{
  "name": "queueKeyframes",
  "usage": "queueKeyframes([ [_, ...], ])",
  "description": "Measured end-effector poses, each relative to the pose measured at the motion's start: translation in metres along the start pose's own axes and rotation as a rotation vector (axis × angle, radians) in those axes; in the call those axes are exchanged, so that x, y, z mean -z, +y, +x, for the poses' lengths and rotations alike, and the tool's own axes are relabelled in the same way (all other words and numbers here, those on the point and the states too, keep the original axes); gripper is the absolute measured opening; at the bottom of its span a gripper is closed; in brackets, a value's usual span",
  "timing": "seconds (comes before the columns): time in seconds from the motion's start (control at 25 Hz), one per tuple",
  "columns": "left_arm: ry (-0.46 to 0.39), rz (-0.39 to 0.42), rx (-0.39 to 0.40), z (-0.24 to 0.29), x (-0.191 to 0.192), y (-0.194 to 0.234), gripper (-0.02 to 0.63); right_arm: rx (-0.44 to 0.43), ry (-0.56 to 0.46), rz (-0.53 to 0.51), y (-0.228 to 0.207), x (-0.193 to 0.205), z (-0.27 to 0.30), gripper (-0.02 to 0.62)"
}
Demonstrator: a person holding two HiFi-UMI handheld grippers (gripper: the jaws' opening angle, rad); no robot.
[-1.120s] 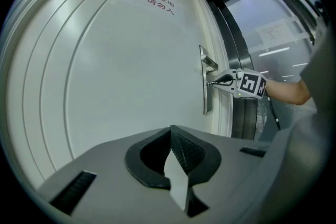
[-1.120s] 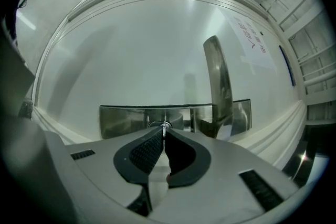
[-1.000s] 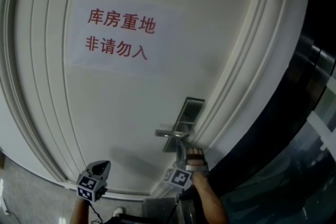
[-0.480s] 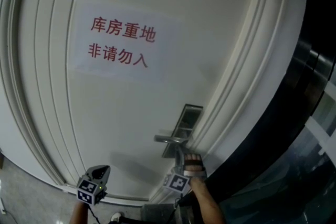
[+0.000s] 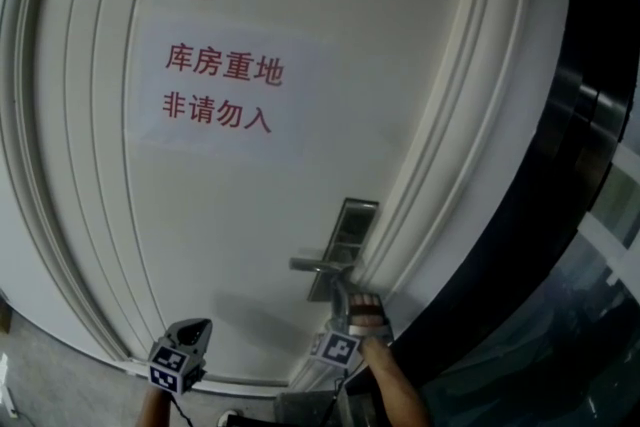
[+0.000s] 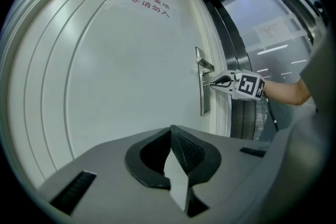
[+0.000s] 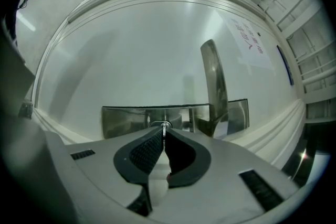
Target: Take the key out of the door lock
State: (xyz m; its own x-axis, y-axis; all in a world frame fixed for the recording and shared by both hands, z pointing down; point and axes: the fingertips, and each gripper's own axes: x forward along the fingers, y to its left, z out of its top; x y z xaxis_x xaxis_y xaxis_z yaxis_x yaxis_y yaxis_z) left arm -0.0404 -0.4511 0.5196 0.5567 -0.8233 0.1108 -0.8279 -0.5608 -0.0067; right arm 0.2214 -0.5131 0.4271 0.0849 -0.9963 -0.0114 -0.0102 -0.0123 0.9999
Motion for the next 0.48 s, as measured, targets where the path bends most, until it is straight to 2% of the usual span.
queueKeyframes([
  [0.2,-0.002,0.001,-0.01,-0.0067,-0.0012,0.0032,0.008,-0.014,0.01,-0.003,0.0021,0.0011,-0.0018,0.021],
  [0.48,-0.011,0.005,-0.007,-0.0105,-0.0033,0.0003,0.009,0.012,-0.005,0.006,-0.0027,0.0004,-0.0086,0.021],
])
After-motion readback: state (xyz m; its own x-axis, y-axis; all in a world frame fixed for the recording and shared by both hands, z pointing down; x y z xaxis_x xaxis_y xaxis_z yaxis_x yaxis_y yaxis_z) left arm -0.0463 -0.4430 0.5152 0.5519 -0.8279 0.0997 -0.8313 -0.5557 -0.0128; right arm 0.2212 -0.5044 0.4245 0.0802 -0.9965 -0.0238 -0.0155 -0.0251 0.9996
